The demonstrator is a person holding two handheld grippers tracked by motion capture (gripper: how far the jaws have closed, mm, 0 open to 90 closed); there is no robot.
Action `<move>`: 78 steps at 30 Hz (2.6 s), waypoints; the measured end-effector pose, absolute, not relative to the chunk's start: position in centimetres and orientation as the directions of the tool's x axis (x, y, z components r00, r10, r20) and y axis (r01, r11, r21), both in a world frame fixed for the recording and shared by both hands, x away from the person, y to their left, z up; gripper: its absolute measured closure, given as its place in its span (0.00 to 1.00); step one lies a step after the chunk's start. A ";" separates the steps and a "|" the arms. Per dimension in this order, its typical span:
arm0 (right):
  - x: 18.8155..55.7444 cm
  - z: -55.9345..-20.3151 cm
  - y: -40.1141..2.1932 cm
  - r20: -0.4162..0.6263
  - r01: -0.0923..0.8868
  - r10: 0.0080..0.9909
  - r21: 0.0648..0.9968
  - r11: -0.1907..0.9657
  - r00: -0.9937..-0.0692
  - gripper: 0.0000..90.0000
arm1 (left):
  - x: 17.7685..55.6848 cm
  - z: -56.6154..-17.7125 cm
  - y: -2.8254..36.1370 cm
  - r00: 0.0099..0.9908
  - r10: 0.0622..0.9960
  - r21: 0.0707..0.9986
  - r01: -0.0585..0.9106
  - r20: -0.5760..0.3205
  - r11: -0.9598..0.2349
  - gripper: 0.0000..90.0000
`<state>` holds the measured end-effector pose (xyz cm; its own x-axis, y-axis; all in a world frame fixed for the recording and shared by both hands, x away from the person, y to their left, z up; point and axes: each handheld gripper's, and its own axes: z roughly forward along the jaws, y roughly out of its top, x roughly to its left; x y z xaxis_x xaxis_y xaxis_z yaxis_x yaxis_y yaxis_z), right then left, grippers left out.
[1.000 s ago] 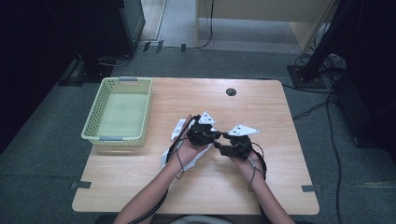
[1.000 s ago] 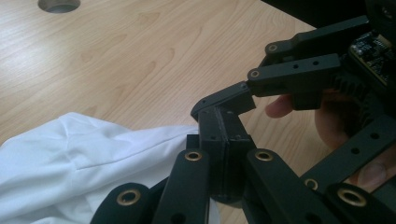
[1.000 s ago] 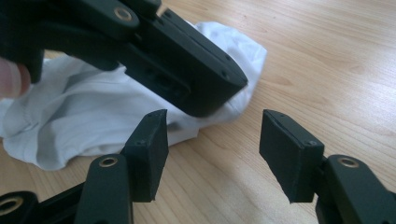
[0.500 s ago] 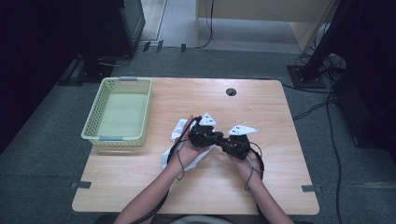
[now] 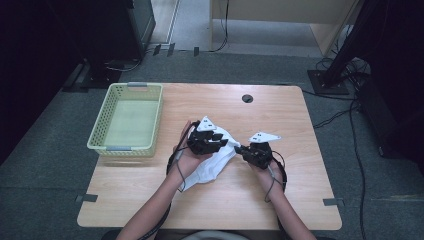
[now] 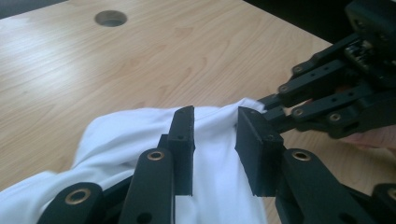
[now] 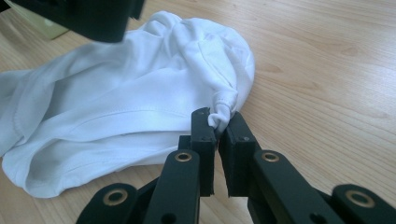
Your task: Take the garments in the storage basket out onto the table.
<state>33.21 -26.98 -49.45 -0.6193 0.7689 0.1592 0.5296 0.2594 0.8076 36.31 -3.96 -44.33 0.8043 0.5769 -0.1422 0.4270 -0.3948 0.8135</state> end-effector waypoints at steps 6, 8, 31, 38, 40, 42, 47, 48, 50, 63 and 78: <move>33.3 -49.3 -27.5 0.139 0.526 0.780 0.807 0.268 -0.610 0.95 | 36.5 -45.4 -2.7 0.784 0.609 0.794 0.444 -0.121 -0.415 0.74; 33.3 -49.2 -27.7 0.142 0.530 0.784 0.806 0.263 -0.605 0.95 | 36.6 -45.8 -2.5 0.781 0.614 0.786 0.448 -0.113 -0.425 0.73; 33.9 -48.8 -31.5 0.141 0.551 0.837 0.807 0.211 -0.528 0.95 | 37.7 -49.6 0.2 0.746 0.663 0.707 0.504 -0.066 -0.497 0.72; 34.1 -49.1 -32.2 0.146 0.560 0.845 0.804 0.201 -0.514 0.95 | 37.7 -49.6 1.0 0.730 0.678 0.709 0.522 -0.083 -0.475 0.72; 34.2 -49.2 -32.3 0.149 0.566 0.848 0.800 0.199 -0.509 0.95 | 37.6 -49.5 1.3 0.726 0.681 0.710 0.528 -0.091 -0.467 0.72; 34.2 -49.3 -32.4 0.147 0.567 0.848 0.798 0.202 -0.509 0.95 | 37.6 -49.5 1.5 0.723 0.684 0.708 0.535 -0.100 -0.461 0.74; 34.3 -49.3 -32.6 0.149 0.570 0.851 0.797 0.198 -0.504 0.95 | 37.4 -49.3 1.9 0.711 0.693 0.709 0.550 -0.120 -0.441 0.75; 34.3 -49.3 -32.6 0.149 0.572 0.853 0.796 0.197 -0.501 0.95 | 37.4 -49.3 2.0 0.708 0.695 0.712 0.551 -0.123 -0.435 0.75; 34.4 -49.4 -32.7 0.147 0.573 0.855 0.796 0.196 -0.497 0.95 | 37.4 -49.0 2.2 0.705 0.697 0.721 0.551 -0.131 -0.421 0.75; 35.3 -50.1 -33.0 0.149 0.599 0.863 0.775 0.200 -0.482 0.94 | 37.8 -49.7 2.2 0.708 0.690 0.708 0.563 -0.147 -0.426 0.89; 37.2 -50.6 -32.3 0.177 0.620 0.857 0.761 0.193 -0.485 0.93 | 36.0 -50.4 2.1 0.702 0.694 0.692 0.583 -0.163 -0.427 0.84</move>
<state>37.21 -32.34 -50.61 -0.4847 0.8565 0.1774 0.6198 0.1931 0.7607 36.02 2.08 -50.44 0.7017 0.6936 -0.1629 0.5826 -0.4269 0.6917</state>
